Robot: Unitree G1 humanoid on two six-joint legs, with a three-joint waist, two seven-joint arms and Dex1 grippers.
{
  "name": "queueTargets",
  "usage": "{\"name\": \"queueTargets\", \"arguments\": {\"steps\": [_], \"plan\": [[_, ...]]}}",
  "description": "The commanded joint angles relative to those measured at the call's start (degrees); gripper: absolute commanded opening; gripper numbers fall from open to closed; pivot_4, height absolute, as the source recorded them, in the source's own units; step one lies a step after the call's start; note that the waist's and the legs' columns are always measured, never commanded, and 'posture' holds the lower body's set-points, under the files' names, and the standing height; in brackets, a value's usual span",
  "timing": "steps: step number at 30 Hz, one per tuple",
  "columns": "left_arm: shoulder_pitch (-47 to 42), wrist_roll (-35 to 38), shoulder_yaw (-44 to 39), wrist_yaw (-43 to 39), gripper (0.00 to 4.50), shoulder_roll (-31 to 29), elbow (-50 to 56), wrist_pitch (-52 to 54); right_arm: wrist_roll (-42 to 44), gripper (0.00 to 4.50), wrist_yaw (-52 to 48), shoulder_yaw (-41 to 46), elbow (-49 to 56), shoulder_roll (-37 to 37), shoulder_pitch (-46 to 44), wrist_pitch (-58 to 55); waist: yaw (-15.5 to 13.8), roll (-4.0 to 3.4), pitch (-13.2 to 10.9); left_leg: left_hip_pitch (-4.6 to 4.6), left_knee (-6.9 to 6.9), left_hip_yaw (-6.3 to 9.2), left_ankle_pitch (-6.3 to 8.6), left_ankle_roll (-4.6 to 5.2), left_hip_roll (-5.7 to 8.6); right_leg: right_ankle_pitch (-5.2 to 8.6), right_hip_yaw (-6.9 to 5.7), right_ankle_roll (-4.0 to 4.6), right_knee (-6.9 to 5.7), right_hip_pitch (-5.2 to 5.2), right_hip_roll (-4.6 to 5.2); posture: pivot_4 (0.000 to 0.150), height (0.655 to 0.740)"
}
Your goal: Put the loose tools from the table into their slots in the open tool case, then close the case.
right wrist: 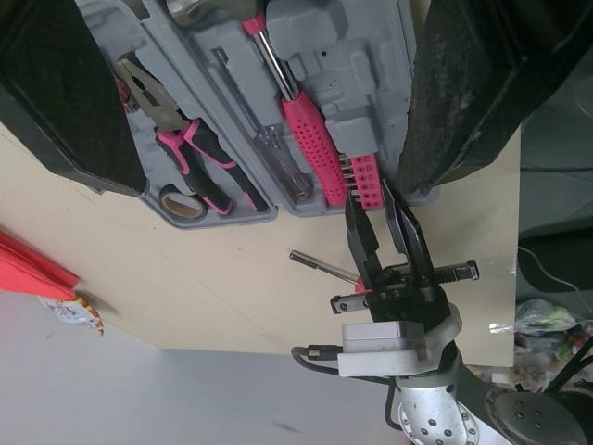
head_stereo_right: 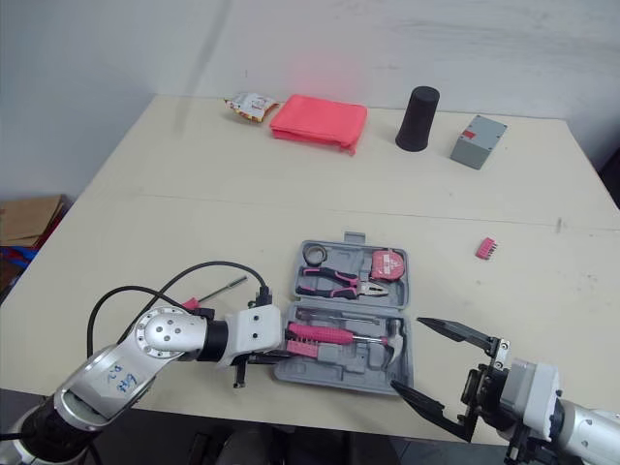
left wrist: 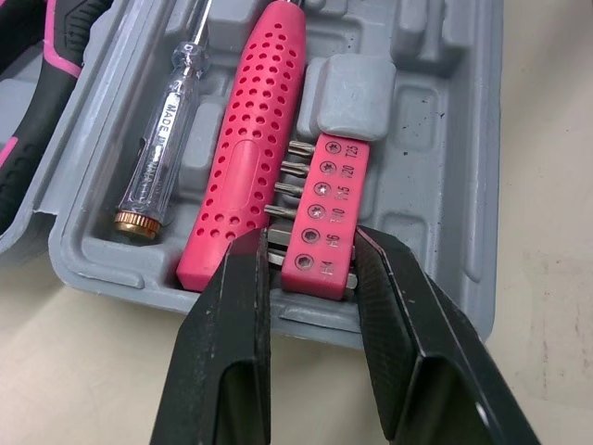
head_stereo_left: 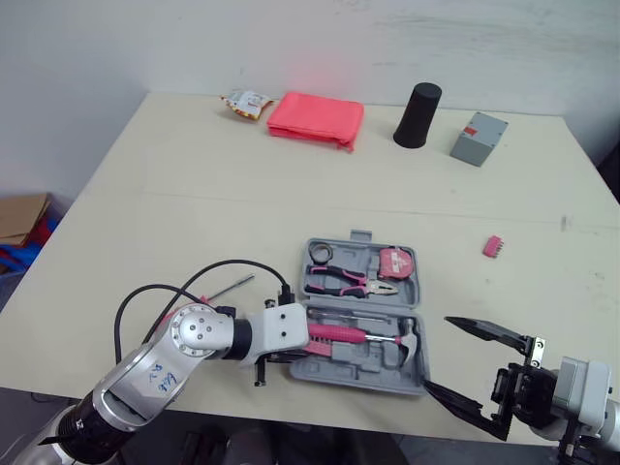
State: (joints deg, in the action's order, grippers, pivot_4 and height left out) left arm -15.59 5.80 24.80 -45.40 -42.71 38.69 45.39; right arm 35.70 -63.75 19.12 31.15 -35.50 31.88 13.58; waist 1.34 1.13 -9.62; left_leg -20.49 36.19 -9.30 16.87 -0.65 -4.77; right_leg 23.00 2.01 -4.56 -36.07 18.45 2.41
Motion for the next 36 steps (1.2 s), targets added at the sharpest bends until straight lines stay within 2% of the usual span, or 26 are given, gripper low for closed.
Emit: {"name": "queueTargets", "arguments": {"steps": [1,3,5,6,9,13,16,19,23,24,25,31,36], "plan": [[0.2,-1.1,1.0,1.2,0.65,0.0,0.0,1.9,0.9,4.5,-1.2,1.1,-0.3,0.5,0.4,1.4,0.0,0.0,0.0,0.0,0.0,0.0,0.0,0.02,0.01,-0.01,0.0,-0.01,0.0,-0.01,0.02,0.15,0.74],[0.5,-0.6,0.8,1.0,0.65,0.0,0.1,2.1,0.8,4.5,-2.1,1.0,-1.1,0.8,0.7,2.1,0.1,0.0,0.0,0.0,0.01,0.0,-0.01,0.03,0.02,-0.02,0.0,-0.02,0.0,-0.02,0.03,0.15,0.74],[0.7,-1.0,0.3,1.5,1.71,0.3,0.3,-0.3,0.7,4.5,-2.8,0.9,-1.7,1.2,1.0,2.7,0.1,0.0,0.0,0.0,0.01,0.0,-0.01,0.04,0.02,-0.02,0.0,-0.02,0.0,-0.03,0.03,0.15,0.74],[0.8,-0.9,-0.3,1.8,2.03,0.6,0.4,-1.3,0.6,4.5,-3.0,0.8,-2.0,1.3,1.0,3.0,0.1,0.0,0.0,0.0,0.0,0.01,-0.01,0.04,0.01,-0.02,0.0,-0.02,0.0,-0.02,0.03,0.15,0.74],[1.0,3.6,-5.1,-0.9,3.43,0.9,2.0,-3.7,0.7,4.5,-3.2,0.9,-2.4,1.3,0.5,3.1,0.1,0.01,0.0,0.0,0.0,0.01,-0.02,0.04,0.01,-0.02,-0.01,-0.02,-0.02,-0.01,0.03,0.15,0.74],[2.4,12.2,-15.0,-8.2,3.43,-1.6,3.2,-8.5,1.1,4.5,-2.5,0.8,-1.5,0.1,-1.3,1.2,0.4,-0.01,0.0,-0.02,-0.03,0.01,-0.03,-0.02,-0.02,-0.01,-0.03,0.0,-0.04,0.05,0.02,0.15,0.74],[3.8,13.3,-18.2,-10.7,3.43,-1.0,-2.1,-16.8,0.9,4.5,-0.8,-0.2,-0.3,-0.3,-3.3,-0.8,0.3,-0.06,0.0,0.0,-0.06,0.01,-0.05,-0.08,-0.03,0.02,-0.05,0.04,-0.03,0.05,0.0,0.15,0.74],[2.9,16.8,-19.4,-14.6,2.6,2.4,-9.2,-23.2,0.6,4.5,0.5,-0.9,0.1,-0.4,-5.3,-2.2,0.1,-0.05,0.0,-0.01,-0.02,0.01,-0.05,-0.07,-0.02,0.01,-0.06,0.03,-0.02,0.04,0.0,0.15,0.74],[1.2,13.2,-15.8,-20.3,0.7,2.2,-18.3,-31.5,0.0,4.5,0.5,-0.7,-1.0,-0.2,-6.4,-2.4,0.1,-0.03,-0.1,-0.04,0.01,0.01,-0.06,-0.04,0.02,0.0,-0.06,0.01,-0.02,0.06,0.0,0.15,0.74],[0.9,12.7,-15.0,-20.9,0.27,2.8,-20.1,-33.1,-0.1,4.5,0.3,-0.6,-1.6,-0.2,-6.6,-2.2,0.2,-0.03,-0.1,-0.04,0.0,0.0,-0.06,-0.04,0.03,0.0,-0.05,0.01,-0.02,0.07,0.0,0.15,0.74],[0.7,12.3,-14.0,-21.8,0.05,3.1,-21.4,-34.1,-0.2,4.5,0.0,-0.5,-2.2,-0.2,-6.7,-1.9,0.2,-0.03,-0.1,-0.05,-0.01,-0.02,-0.06,-0.04,0.02,0.0,-0.04,0.01,-0.02,0.08,-0.01,0.15,0.74],[1.0,8.3,-9.5,-24.0,0.05,4.4,-26.7,-40.8,-0.8,4.5,-2.4,0.2,-5.8,0.4,-6.1,0.7,0.3,-0.03,-0.1,-0.1,0.0,-0.09,-0.05,-0.04,0.01,0.0,0.01,0.0,0.03,0.15,-0.05,0.15,0.74],[0.1,7.2,-9.4,-22.1,0.05,6.0,-28.1,-39.3,-1.1,4.5,-3.2,0.5,-7.1,1.2,-5.1,2.9,0.2,-0.03,-0.1,-0.1,0.03,-0.06,-0.06,-0.03,-0.04,-0.01,0.01,-0.01,-0.03,0.15,-0.07,0.15,0.74]]}}
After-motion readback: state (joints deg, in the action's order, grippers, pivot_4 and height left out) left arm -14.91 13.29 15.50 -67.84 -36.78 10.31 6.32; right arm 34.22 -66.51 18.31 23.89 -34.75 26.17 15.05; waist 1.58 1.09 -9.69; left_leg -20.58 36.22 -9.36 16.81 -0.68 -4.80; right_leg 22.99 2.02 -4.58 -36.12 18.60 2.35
